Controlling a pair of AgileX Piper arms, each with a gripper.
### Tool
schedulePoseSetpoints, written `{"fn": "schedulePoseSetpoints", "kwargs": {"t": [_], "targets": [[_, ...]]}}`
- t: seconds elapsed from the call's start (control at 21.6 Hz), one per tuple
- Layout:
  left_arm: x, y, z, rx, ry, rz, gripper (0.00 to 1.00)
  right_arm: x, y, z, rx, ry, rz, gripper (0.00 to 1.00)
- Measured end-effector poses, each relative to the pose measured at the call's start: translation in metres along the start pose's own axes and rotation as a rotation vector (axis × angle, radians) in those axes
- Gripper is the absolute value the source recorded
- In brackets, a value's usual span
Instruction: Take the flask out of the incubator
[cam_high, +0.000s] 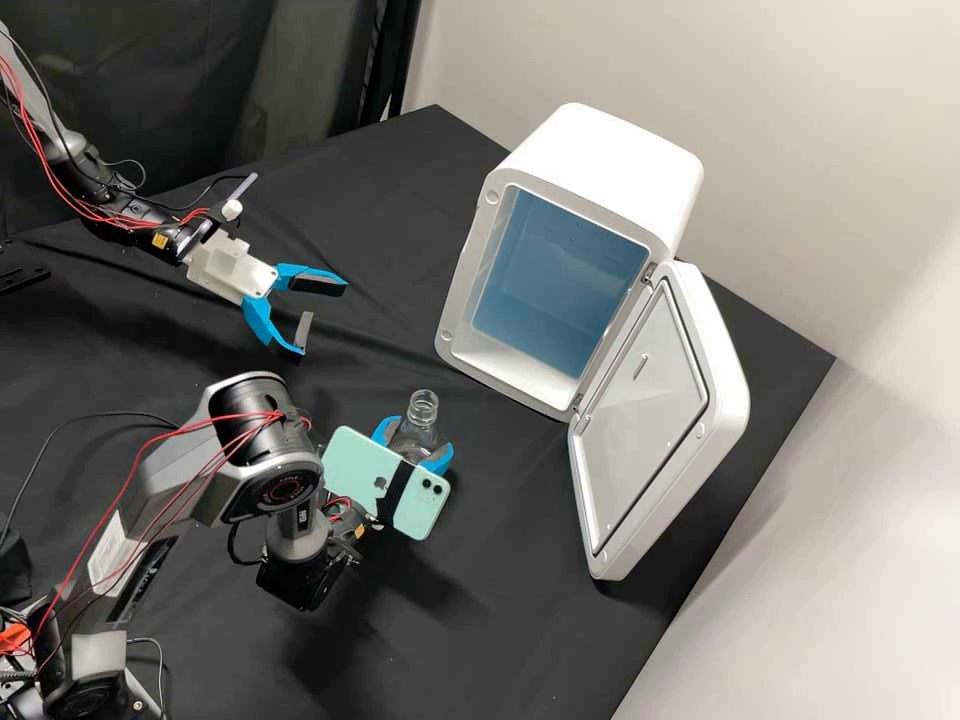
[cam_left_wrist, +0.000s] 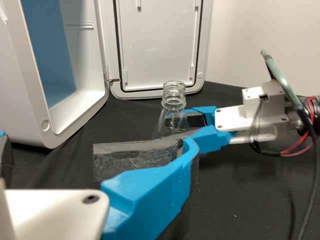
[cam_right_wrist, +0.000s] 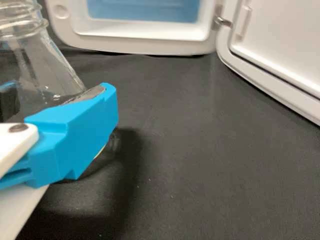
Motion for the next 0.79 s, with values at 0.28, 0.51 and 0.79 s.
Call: {"fn": "schedulePoseSetpoints", "kwargs": {"t": [0.28, 0.51, 0.79], "targets": [[-0.001, 0.0007, -0.003, 0.008, 0.001, 0.000, 1.00, 0.001, -0.014, 0.004, -0.051, 0.039, -0.036, 0.00], [-0.002, 0.0014, -0.002, 0.009, -0.008, 0.019, 1.00, -0.001, -0.014, 0.005, -0.080, 0.064, -0.057, 0.00], [-0.008, 0.0026, 0.001, 0.089, -0.019, 0.075, 1.00, -0.006, -0.016, 0.007, -0.096, 0.068, -0.072, 0.00]]}}
